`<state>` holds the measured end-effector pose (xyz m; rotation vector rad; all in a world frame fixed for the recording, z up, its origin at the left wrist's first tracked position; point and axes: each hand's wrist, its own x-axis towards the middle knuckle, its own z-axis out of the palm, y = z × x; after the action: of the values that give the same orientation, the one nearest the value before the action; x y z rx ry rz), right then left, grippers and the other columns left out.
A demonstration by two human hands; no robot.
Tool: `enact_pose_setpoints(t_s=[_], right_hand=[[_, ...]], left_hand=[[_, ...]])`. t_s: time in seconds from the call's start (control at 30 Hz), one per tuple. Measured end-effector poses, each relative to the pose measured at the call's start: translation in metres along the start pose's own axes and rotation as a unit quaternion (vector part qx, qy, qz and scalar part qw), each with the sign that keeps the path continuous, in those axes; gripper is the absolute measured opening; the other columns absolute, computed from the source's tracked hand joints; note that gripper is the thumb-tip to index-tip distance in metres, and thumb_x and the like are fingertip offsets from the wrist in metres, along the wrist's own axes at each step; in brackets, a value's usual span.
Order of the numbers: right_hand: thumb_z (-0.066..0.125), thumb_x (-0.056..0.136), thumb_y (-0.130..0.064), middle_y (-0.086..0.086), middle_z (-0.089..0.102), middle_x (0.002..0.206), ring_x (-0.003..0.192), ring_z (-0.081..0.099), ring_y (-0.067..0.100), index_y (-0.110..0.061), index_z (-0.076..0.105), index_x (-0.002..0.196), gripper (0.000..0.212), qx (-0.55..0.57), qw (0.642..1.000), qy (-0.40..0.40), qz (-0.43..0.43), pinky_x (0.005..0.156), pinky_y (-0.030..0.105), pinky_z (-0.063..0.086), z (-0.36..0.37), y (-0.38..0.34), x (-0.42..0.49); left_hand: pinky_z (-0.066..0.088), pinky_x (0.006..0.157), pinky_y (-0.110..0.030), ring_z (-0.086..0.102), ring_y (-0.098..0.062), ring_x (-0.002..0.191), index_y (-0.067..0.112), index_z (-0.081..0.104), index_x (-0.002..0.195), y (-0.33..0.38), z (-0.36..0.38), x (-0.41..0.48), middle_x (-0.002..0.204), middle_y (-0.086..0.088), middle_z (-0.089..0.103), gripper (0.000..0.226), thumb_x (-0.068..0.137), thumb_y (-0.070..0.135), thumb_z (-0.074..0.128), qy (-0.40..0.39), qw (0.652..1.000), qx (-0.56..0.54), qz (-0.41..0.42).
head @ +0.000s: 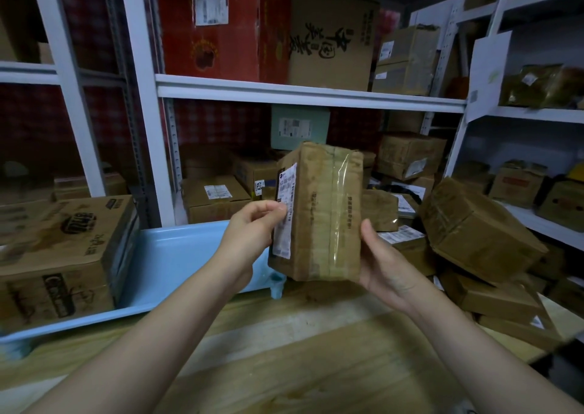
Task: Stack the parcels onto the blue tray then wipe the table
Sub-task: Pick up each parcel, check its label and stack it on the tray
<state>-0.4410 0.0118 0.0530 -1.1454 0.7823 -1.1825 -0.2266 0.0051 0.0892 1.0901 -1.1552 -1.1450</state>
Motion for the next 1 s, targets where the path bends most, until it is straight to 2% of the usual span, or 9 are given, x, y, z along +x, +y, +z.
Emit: enact_pose_setpoints(t_s=[0.2,0.3,0.4,0.5,0.63,0.73,0.8,0.87,1.0], right_hand=[[0.038,0.084,-0.065,0.009,0.072,0.122,0.119,0.063,0.029,-0.027,0.060,0.125,0.060,0.037,0.998,0.035,0.026,0.101,0.051,0.047,0.005,-0.004,0.006],[0.049,0.094,-0.048,0.007,0.075,0.115,0.111,0.069,0.031,-0.030,0.067,0.117,0.035,0.067,0.997,0.033,0.018,0.088,0.050,0.055,0.008,-0.005,0.008],[0.052,0.100,-0.026,0.011,0.074,0.112,0.105,0.071,0.032,-0.026,0.067,0.116,0.021,0.062,0.997,0.033,0.010,0.087,0.053,0.056,0.011,-0.007,0.010],[0.053,0.100,-0.029,0.014,0.071,0.120,0.115,0.066,0.035,-0.020,0.060,0.126,0.028,0.056,0.997,0.052,0.008,0.093,0.055,0.054,0.017,-0.007,0.014],[0.052,0.101,-0.033,0.013,0.069,0.126,0.117,0.065,0.034,-0.020,0.056,0.131,0.033,0.066,0.994,0.081,0.011,0.097,0.055,0.052,0.020,-0.008,0.015],[0.053,0.101,-0.032,0.012,0.069,0.125,0.117,0.066,0.032,-0.021,0.057,0.129,0.030,0.083,0.993,0.085,0.009,0.096,0.055,0.052,0.016,-0.008,0.014],[0.054,0.101,-0.029,0.013,0.068,0.127,0.120,0.063,0.033,-0.021,0.056,0.131,0.032,0.081,0.991,0.102,-0.006,0.096,0.056,0.052,0.014,-0.006,0.014],[0.058,0.097,-0.024,0.012,0.069,0.125,0.119,0.063,0.032,-0.022,0.054,0.134,0.037,0.079,0.989,0.119,-0.029,0.096,0.056,0.052,0.014,-0.006,0.014],[0.060,0.095,-0.015,0.009,0.067,0.120,0.112,0.063,0.023,-0.021,0.051,0.136,0.043,0.100,0.983,0.148,-0.048,0.069,0.036,0.063,0.012,-0.006,0.015]], left_hand=[[0.044,0.065,-0.019,0.065,-0.008,0.093,0.023,0.068,0.112,0.012,-0.003,-0.005,0.102,0.007,0.071,0.020,0.094,0.029,0.061,-0.020,1.000,-0.007,-0.003],[0.045,0.067,-0.020,0.067,-0.014,0.097,0.026,0.067,0.120,0.015,-0.005,-0.003,0.109,0.003,0.072,0.027,0.094,0.031,0.061,-0.029,1.000,0.007,0.003],[0.048,0.066,-0.021,0.065,-0.015,0.083,0.027,0.066,0.120,0.018,-0.006,-0.003,0.107,-0.001,0.074,0.029,0.094,0.037,0.060,-0.045,0.999,0.022,-0.001],[0.048,0.065,-0.024,0.065,-0.010,0.075,0.028,0.070,0.113,0.018,-0.004,-0.005,0.090,0.010,0.074,0.035,0.094,0.052,0.051,-0.065,0.997,0.043,-0.016],[0.052,0.088,-0.033,0.065,-0.012,0.102,0.032,0.069,0.113,0.017,-0.003,-0.007,0.107,0.015,0.072,0.051,0.086,0.069,0.048,-0.079,0.994,0.065,-0.049],[0.049,0.080,-0.027,0.060,-0.008,0.108,0.038,0.067,0.114,0.014,-0.004,-0.007,0.114,0.015,0.067,0.031,0.089,0.054,0.059,-0.041,0.998,0.057,0.003],[0.048,0.073,-0.024,0.064,-0.006,0.099,0.037,0.067,0.115,0.015,-0.005,-0.005,0.106,0.013,0.069,0.022,0.094,0.037,0.061,-0.027,0.998,0.032,0.043],[0.048,0.072,-0.025,0.066,-0.006,0.083,0.036,0.064,0.118,0.017,-0.005,-0.004,0.094,0.011,0.070,0.024,0.097,0.039,0.054,-0.031,0.998,0.007,0.047],[0.051,0.075,-0.029,0.062,-0.014,0.093,0.048,0.057,0.119,0.017,-0.007,-0.004,0.112,0.011,0.065,0.033,0.092,0.062,0.047,-0.037,0.999,0.006,0.023]])
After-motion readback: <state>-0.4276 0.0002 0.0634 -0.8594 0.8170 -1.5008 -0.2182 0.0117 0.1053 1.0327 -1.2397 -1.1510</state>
